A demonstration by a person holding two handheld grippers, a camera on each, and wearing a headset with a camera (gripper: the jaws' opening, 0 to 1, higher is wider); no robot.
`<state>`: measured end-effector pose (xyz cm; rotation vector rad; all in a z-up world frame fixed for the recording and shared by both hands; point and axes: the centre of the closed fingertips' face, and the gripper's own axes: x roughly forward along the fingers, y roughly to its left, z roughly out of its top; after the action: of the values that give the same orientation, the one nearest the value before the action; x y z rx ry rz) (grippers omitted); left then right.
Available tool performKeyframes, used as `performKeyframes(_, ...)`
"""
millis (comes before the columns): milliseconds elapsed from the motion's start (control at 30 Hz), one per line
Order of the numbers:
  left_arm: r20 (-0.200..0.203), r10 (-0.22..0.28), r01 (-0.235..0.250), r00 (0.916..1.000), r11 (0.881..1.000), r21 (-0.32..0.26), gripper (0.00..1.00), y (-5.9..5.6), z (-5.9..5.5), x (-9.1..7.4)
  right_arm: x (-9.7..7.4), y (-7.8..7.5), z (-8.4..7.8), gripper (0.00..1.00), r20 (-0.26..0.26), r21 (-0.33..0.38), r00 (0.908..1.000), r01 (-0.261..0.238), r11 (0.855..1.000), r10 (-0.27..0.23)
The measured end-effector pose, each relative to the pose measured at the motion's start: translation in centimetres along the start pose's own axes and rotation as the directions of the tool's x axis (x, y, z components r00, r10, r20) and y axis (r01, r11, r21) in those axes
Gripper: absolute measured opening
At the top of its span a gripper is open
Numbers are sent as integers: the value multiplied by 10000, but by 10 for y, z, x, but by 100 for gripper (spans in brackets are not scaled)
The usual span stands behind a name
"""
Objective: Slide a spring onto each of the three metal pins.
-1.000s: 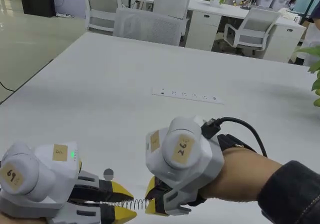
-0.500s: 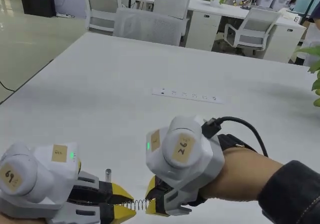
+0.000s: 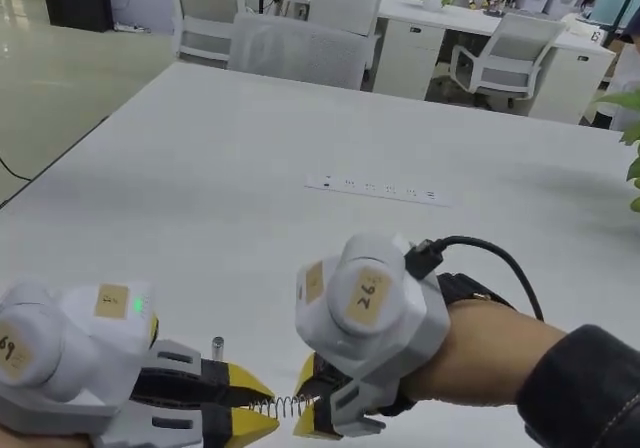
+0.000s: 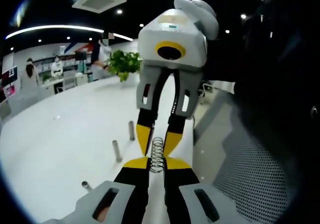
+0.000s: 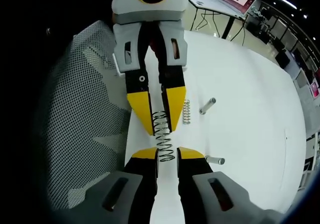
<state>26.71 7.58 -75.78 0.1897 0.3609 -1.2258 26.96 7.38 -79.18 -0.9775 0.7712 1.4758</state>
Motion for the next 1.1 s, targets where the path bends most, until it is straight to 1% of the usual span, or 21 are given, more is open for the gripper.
performKeyframes(200, 130, -19, 20, 9999, 10000, -66, 3, 0, 2, 0, 0, 0, -1, 9, 2, -12, 10000, -50, 10000, 50)
performKeyframes(500, 1, 67, -67, 10000, 10000, -71, 3, 2, -1, 0, -4, -1, 2, 8, 108, -131, 9999, 97, 9999, -96)
performKeyframes(800, -234, 112, -113, 9997, 9999, -51, 3, 3, -7, 2, -12, 0, 13, 8, 505, -56, 9986, 152, 9999, -149)
performKeyframes(1100, -504, 23, -29, 9987, 9999, -120, 3, 1, -14, 4, -15, 4, 28, 8, 1003, 33, 9950, -14, 10000, 11)
